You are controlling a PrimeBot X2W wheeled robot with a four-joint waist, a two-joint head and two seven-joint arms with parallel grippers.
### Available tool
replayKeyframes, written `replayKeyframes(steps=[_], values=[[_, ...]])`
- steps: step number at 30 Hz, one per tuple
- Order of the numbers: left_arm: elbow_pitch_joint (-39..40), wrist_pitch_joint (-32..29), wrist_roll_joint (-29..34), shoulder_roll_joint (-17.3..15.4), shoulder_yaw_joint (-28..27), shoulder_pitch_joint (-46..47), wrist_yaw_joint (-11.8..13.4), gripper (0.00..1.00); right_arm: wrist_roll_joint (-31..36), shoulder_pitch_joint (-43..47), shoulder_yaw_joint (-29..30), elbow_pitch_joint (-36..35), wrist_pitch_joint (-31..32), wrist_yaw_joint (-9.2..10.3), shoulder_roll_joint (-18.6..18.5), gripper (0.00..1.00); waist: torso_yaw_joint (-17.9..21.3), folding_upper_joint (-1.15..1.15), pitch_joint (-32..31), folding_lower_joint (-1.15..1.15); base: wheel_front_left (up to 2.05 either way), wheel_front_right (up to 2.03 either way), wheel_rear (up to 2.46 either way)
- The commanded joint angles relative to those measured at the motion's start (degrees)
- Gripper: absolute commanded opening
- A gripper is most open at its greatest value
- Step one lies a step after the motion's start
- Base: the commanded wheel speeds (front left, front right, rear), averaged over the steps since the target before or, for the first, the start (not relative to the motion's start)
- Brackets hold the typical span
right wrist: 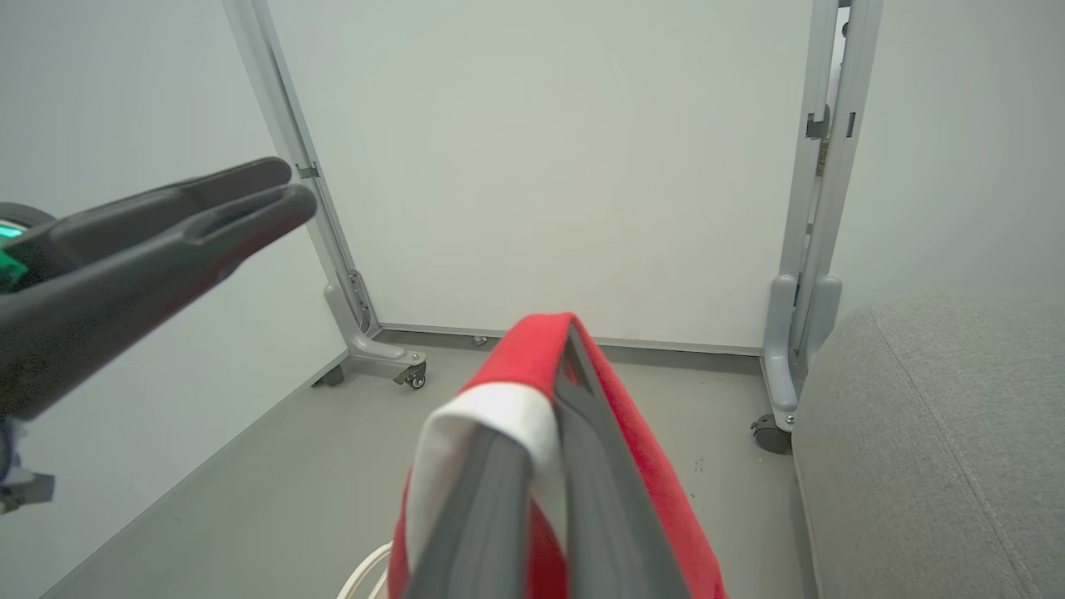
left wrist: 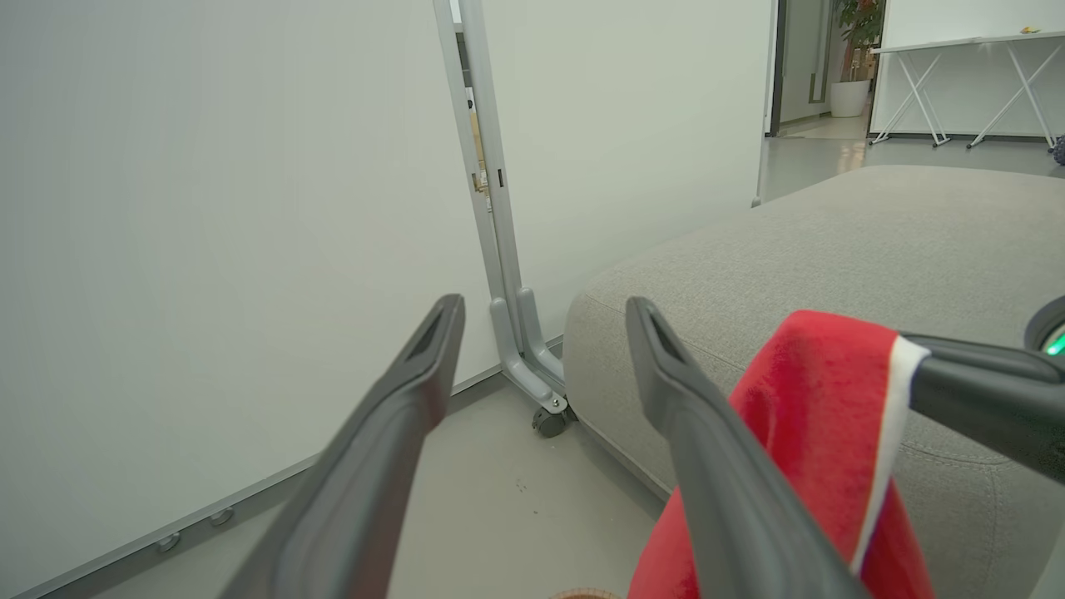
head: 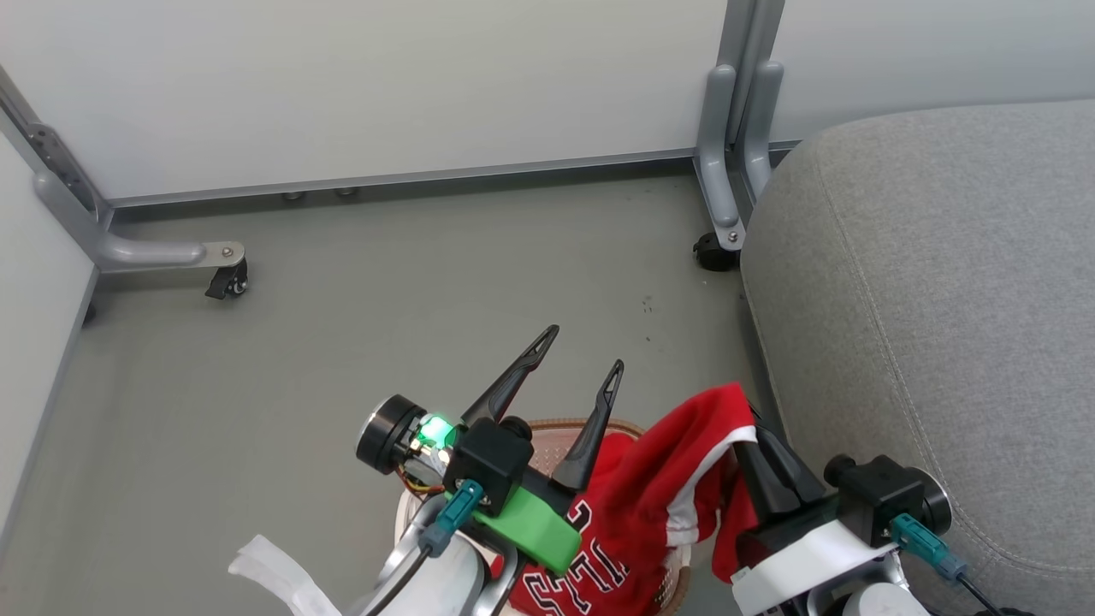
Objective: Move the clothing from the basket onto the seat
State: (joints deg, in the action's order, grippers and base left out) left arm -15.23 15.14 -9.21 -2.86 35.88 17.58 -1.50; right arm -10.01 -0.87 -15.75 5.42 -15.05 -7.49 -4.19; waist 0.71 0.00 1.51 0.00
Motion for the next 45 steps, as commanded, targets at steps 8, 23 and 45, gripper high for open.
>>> replayKeyframes(steps=[8,23,45], values=[[-0.39,0.01,0.46,-0.05,-0.33,-0.57,-0.33,1.0,-0.01,-0.64,0.38,-0.57,-0.19,0.0,0.17,0.0,0.16,0.0,0.53,0.0,0.0,0.0,0.0],[0.14,-0.02,1.77,-0.76,-3.25,-1.03,0.02,1.0,0.63,-3.15,1.92,-3.84,-0.19,0.0,0.14,0.0,4.18,0.0,4.82,0.0,0.0,0.0,0.0],[5.7,-0.01,5.35,-6.17,-9.35,-4.46,-2.63,1.0,1.51,-3.49,6.09,-13.29,-0.19,0.0,1.15,0.0,19.98,0.0,14.78,0.0,0.0,0.0,0.0]])
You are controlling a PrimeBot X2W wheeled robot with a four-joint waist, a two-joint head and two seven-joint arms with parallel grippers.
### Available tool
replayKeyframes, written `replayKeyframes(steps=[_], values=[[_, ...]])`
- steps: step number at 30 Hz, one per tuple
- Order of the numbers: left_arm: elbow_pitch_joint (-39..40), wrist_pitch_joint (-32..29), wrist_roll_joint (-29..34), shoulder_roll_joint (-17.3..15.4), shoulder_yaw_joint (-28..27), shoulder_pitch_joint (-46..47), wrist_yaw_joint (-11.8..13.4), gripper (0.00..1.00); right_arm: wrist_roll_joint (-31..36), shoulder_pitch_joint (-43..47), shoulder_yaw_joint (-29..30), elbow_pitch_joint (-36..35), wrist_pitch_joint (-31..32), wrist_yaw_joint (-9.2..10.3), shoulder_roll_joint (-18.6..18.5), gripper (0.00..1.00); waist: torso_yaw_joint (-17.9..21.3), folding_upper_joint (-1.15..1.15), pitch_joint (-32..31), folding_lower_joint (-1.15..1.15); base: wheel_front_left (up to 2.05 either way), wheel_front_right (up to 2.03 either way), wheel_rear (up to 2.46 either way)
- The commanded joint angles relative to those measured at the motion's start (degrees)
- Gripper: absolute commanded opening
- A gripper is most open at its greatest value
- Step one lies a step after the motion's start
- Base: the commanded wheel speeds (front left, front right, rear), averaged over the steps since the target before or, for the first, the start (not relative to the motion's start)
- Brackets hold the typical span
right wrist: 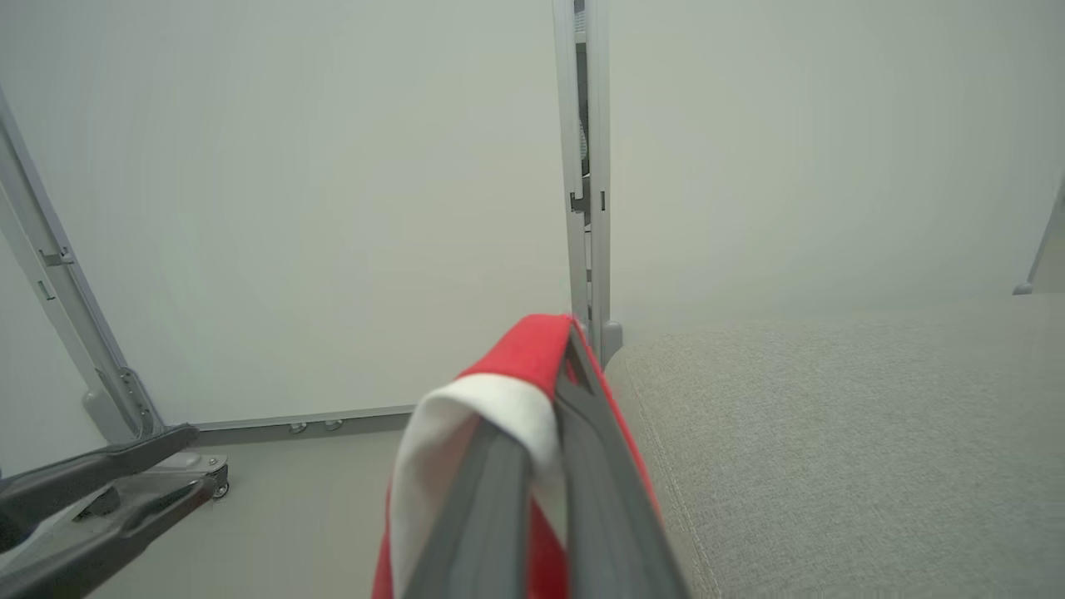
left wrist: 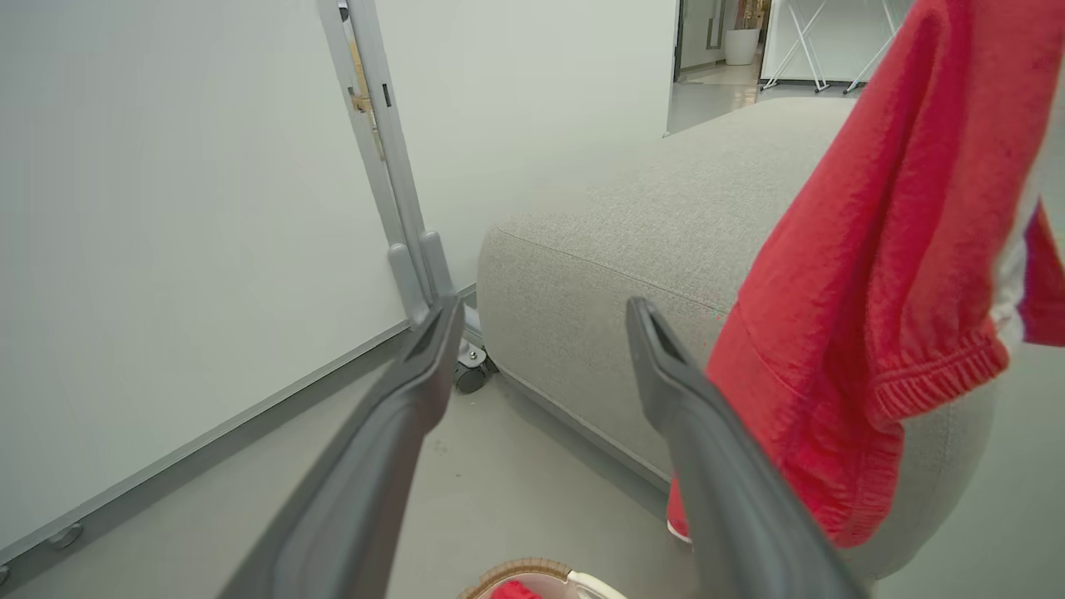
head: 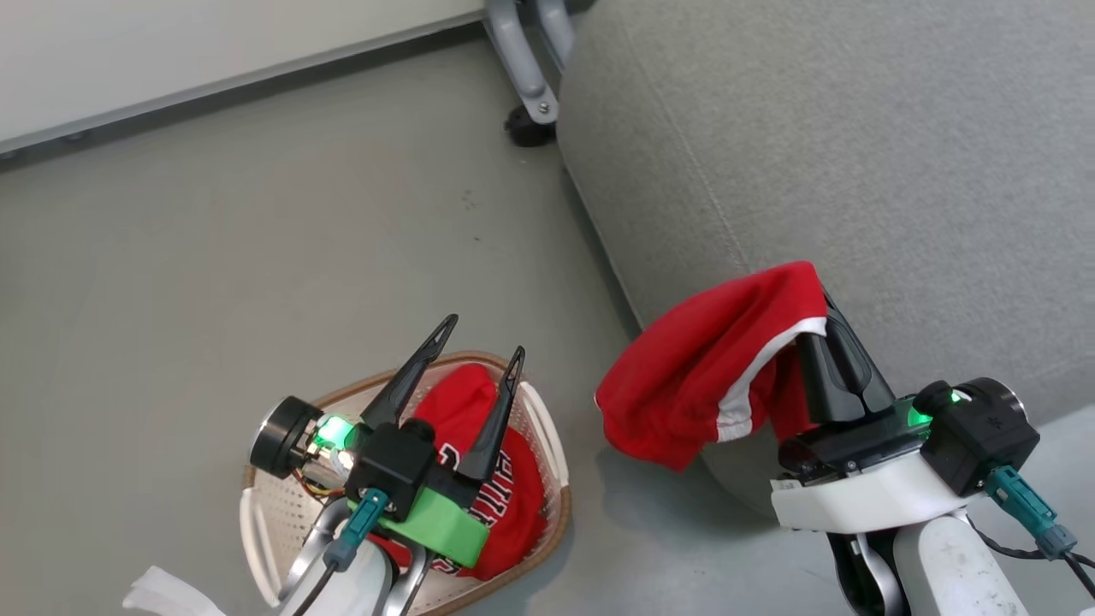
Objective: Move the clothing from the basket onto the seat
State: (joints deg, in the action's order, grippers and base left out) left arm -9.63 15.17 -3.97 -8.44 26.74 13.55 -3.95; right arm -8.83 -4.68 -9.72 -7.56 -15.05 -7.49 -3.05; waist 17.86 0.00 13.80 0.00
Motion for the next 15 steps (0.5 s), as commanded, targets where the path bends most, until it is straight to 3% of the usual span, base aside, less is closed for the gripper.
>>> replayKeyframes(steps=[1,9,15], values=[[0.2,-0.04,0.09,-0.77,-0.28,-0.52,-0.34,1.0,0.32,0.24,0.23,-0.47,-0.19,0.0,0.05,0.0,3.26,0.0,2.73,0.0,0.0,0.0,0.0],[1.59,-0.04,0.89,-1.6,0.04,0.6,-1.58,1.0,-0.26,-2.01,1.42,-1.96,-0.19,0.0,0.14,0.0,4.79,0.0,4.84,0.0,0.0,0.0,0.0],[3.21,-0.03,1.37,-2.71,-0.01,1.77,-2.08,1.0,1.32,-8.78,3.74,-3.83,-0.19,0.01,-0.83,0.0,4.69,0.0,8.24,0.0,0.0,0.0,0.0]])
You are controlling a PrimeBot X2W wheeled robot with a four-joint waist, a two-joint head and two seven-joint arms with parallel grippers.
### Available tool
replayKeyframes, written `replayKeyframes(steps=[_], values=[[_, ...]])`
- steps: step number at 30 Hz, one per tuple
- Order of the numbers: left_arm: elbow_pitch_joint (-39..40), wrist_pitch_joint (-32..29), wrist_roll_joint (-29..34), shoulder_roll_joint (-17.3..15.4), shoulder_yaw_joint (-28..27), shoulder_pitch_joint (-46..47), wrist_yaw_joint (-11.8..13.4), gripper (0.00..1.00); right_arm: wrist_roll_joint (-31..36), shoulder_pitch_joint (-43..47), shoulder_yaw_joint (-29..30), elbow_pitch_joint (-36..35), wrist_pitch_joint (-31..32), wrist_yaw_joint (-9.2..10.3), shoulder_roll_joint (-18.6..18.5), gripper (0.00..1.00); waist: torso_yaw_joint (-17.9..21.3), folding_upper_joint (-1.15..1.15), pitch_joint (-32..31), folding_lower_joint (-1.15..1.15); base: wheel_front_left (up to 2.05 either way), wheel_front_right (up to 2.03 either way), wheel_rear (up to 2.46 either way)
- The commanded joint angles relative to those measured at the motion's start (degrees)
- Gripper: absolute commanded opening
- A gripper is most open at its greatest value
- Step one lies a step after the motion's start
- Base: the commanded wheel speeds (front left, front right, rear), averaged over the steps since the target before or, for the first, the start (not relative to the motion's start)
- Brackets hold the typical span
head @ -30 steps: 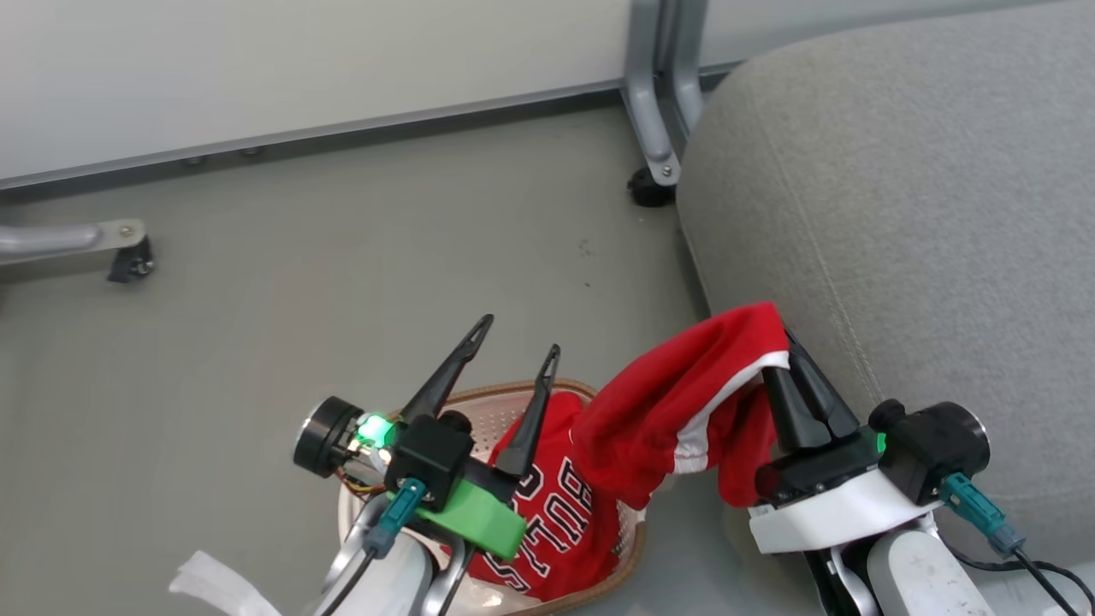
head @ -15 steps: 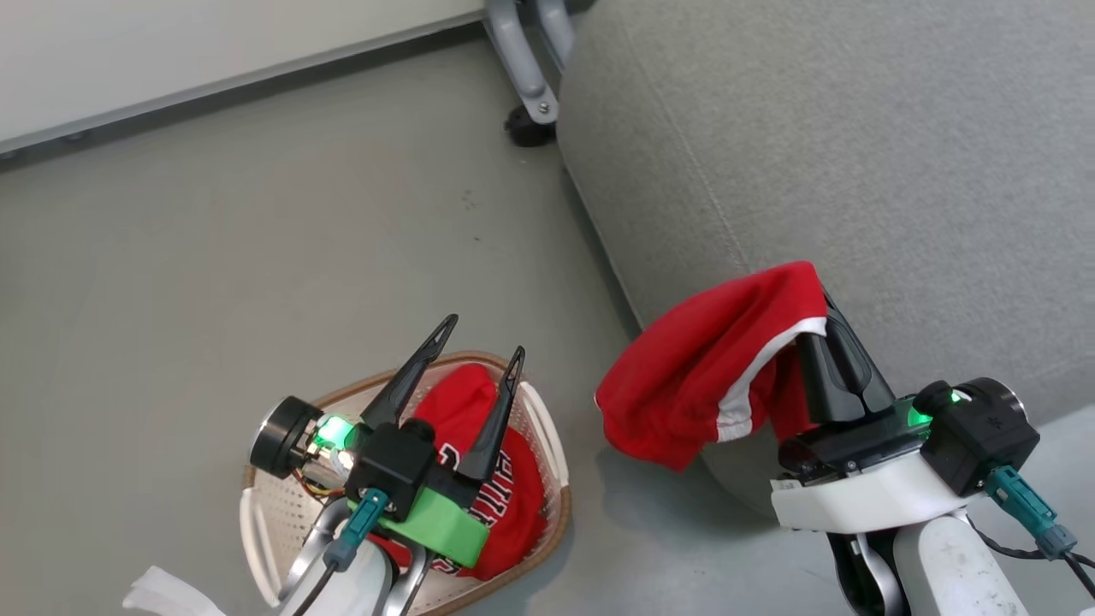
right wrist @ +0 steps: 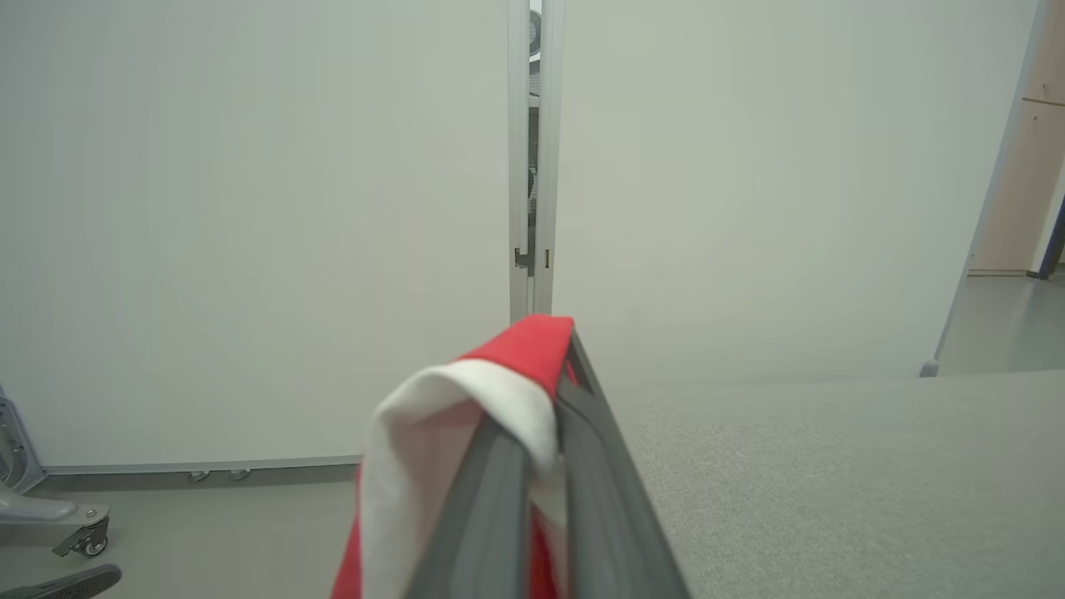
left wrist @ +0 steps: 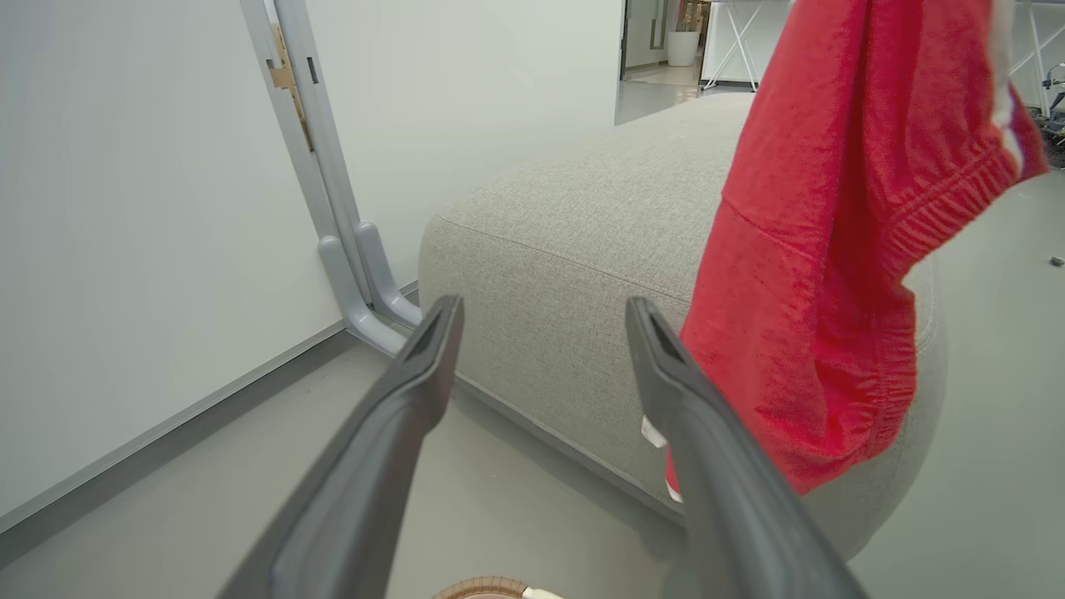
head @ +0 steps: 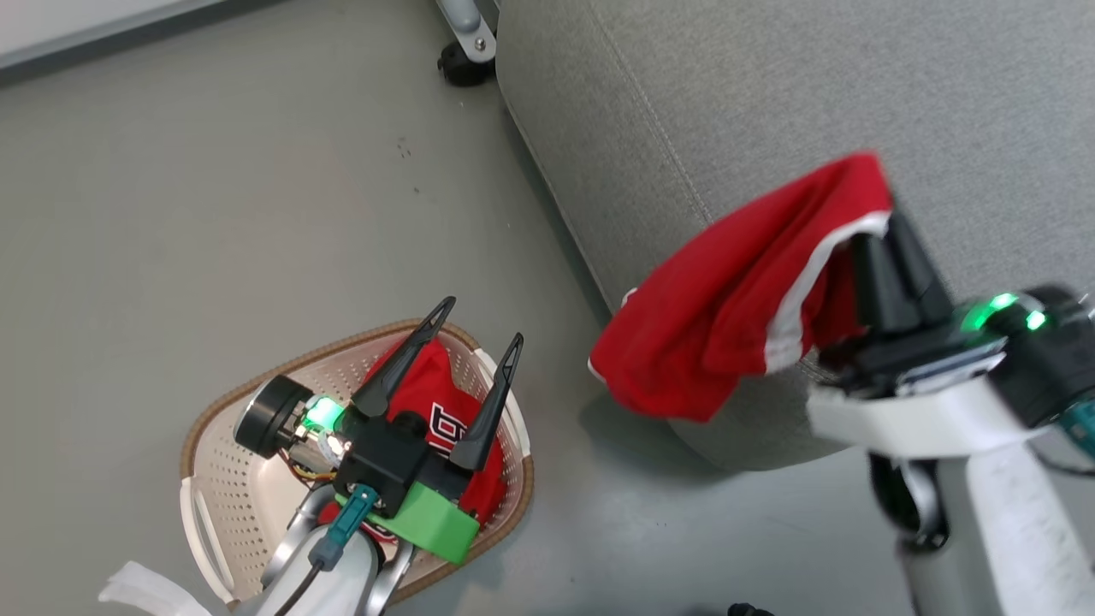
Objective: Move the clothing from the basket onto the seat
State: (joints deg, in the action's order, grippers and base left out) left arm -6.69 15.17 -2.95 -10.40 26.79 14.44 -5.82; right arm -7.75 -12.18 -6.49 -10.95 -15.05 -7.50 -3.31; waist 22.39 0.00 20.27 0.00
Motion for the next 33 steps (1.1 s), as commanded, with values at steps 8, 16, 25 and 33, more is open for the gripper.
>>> replayKeyframes(steps=[8,16,25,33], values=[[2.47,-0.04,1.38,-3.31,-0.01,3.74,-0.74,1.0,1.26,-18.37,6.98,-1.54,-0.19,0.02,-7.48,0.0,-1.02,0.0,9.21,0.0,0.0,0.0,0.0],[4.84,-0.04,2.48,-6.08,-0.2,7.71,-1.01,1.0,2.53,-35.46,12.76,3.55,-0.19,0.02,-16.63,0.0,-2.7,0.0,17.51,0.0,0.0,0.0,0.0],[6.4,-0.04,2.53,-8.01,-1.18,9.32,-0.56,1.0,5.44,-39.18,20.17,13.61,-0.19,0.03,-20.6,0.0,-3.19,0.0,21.79,0.0,0.0,0.0,0.0],[6.43,-0.04,1.63,-8.73,-1.74,7.61,0.23,1.0,6.66,-32.2,27.76,25.64,-0.19,0.04,-15.85,0.0,-1.87,0.0,22.56,0.0,0.0,0.0,0.0]])
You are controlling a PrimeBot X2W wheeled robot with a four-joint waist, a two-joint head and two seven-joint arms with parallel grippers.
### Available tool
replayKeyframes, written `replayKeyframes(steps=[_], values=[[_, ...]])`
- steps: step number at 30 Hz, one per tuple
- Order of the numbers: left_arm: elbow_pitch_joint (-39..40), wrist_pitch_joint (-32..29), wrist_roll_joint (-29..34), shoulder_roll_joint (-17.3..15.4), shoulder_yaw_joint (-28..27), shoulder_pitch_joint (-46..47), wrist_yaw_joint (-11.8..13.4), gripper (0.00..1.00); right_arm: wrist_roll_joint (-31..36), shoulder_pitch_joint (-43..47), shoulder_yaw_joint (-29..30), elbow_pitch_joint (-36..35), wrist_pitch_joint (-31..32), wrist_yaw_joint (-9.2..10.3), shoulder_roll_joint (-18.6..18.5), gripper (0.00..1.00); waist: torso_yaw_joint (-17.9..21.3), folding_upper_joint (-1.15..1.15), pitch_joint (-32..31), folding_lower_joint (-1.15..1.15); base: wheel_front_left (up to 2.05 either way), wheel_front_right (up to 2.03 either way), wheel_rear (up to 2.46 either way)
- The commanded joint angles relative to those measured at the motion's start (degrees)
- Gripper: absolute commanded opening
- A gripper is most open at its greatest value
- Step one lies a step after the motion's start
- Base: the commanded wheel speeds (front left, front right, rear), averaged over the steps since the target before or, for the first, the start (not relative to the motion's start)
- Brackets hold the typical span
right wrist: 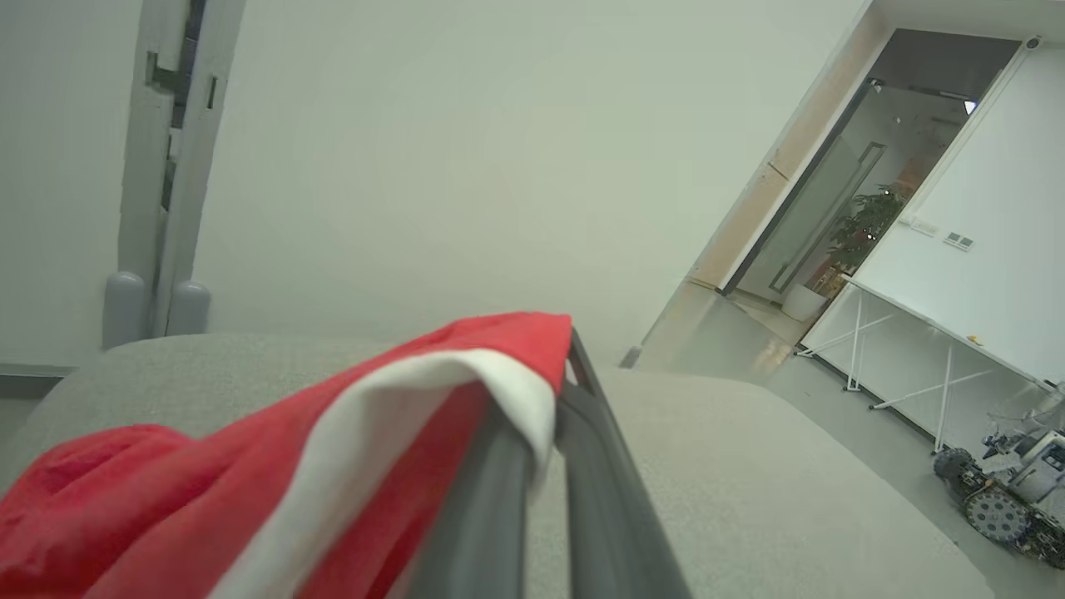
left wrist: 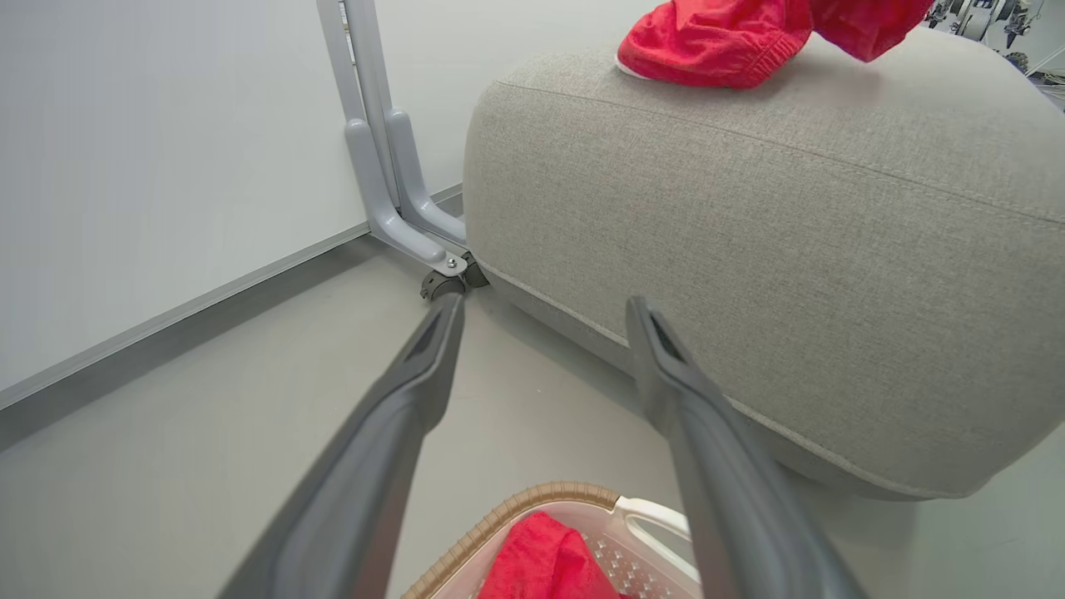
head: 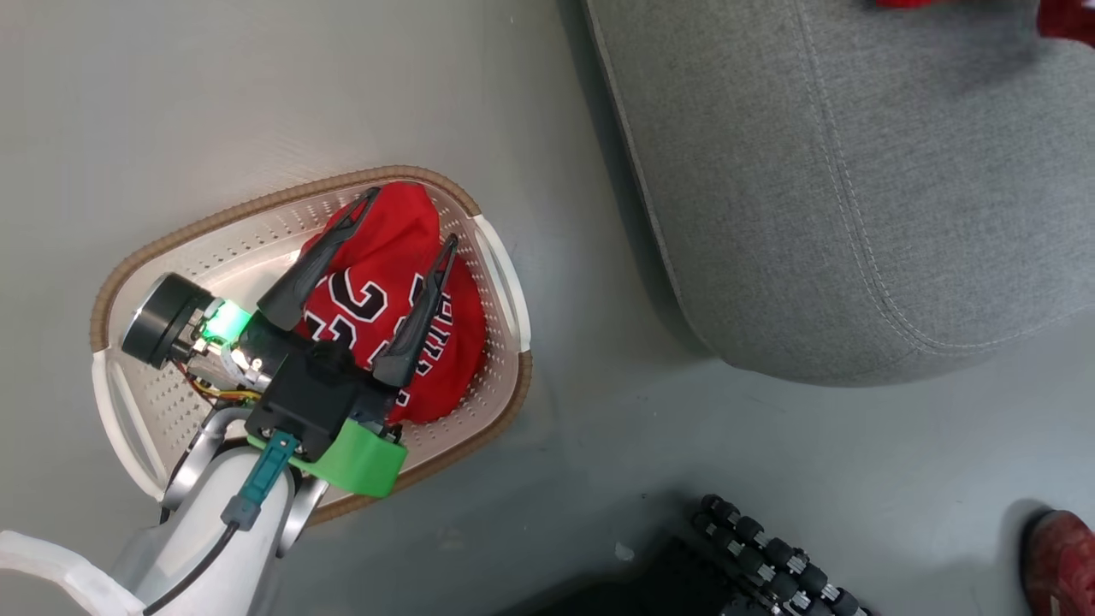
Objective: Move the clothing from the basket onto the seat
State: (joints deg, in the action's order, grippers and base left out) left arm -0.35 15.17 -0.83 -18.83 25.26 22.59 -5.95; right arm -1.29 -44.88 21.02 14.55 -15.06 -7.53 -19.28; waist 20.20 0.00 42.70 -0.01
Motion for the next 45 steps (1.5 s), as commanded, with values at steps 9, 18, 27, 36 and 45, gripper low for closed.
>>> replayKeyframes(steps=[9,18,27,36,45], values=[[-0.22,-0.04,-1.78,-0.11,-0.77,-1.75,1.39,1.0,2.82,5.01,8.19,11.23,-0.18,0.08,5.01,1.0,1.11,0.0,-0.93,0.01,0.0,0.0,0.0],[-3.25,-0.05,-4.95,3.4,-1.31,-2.98,2.58,1.0,5.58,13.44,11.38,9.83,-0.18,0.08,9.08,1.0,-1.37,0.0,-6.36,0.01,0.0,0.0,0.0],[-6.54,-0.04,-7.83,9.22,-1.43,-5.01,1.83,1.0,3.85,24.18,2.86,3.78,-0.18,0.08,12.23,1.0,-6.32,0.0,-14.7,0.01,0.0,0.0,0.0],[-8.75,-0.05,-8.8,13.81,-5.77,-9.05,2.45,1.0,1.23,30.46,-13.03,-0.89,-0.18,0.08,11.45,1.0,-13.17,0.0,-22.88,0.01,0.0,0.0,0.0],[-10.33,-0.04,-9.87,15.59,-13.22,-14.65,4.51,1.0,-1.08,35.78,-20.27,-6.53,-0.18,0.08,11.8,1.0,-19.84,0.0,-31.04,0.01,0.0,0.0,0.0]])
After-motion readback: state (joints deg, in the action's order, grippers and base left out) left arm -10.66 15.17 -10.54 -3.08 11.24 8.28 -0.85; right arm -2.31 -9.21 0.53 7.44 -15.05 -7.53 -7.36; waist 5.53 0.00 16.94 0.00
